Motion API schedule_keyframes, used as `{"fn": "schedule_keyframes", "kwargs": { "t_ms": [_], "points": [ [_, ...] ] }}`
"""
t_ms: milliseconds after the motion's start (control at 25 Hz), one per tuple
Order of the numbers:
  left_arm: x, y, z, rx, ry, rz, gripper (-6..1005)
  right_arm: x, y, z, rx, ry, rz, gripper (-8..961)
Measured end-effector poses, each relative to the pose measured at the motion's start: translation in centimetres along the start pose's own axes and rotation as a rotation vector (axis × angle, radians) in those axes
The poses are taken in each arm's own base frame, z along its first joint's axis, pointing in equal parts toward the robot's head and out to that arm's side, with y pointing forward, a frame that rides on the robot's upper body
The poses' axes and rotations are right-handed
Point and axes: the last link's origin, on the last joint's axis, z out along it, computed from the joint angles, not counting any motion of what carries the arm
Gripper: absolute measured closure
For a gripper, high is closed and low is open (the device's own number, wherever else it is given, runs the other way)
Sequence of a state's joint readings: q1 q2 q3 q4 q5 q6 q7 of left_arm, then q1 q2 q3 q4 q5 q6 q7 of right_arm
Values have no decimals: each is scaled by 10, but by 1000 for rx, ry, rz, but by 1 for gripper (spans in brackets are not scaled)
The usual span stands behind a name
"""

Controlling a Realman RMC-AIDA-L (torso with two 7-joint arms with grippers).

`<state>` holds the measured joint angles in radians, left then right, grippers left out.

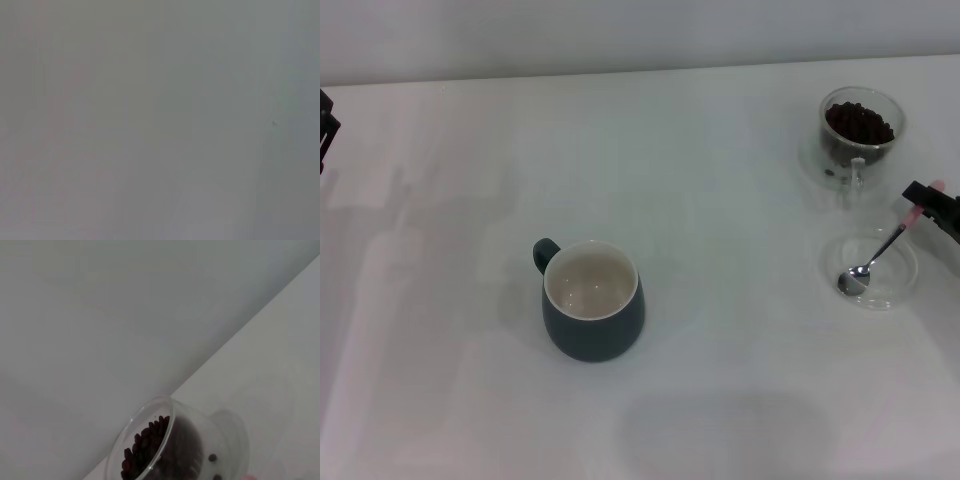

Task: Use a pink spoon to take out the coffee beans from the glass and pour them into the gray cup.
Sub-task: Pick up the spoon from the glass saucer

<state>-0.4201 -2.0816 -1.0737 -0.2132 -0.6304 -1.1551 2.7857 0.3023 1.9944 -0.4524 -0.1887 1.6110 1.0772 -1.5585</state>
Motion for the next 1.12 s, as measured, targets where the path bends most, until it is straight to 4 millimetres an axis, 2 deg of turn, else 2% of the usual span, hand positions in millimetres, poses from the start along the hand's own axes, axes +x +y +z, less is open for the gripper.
{"fn": "schedule_keyframes", "kwargs": {
  "t_ms": [120,440,800,1120],
  "points": [
    [0,0,0,1,-1,0,106,0,1,3,1,1,0,590],
    [-1,-1,-1,5,-2,-1,107,-1,3,5,-3,1,5,590],
    [-1,-2,-3,10,-3,-2,108,1,3,1,-14,-3,22,705],
    [0,-4,-4,18,10,-6,107,-15,4,-8,-62,-55,63,797]
  ]
}}
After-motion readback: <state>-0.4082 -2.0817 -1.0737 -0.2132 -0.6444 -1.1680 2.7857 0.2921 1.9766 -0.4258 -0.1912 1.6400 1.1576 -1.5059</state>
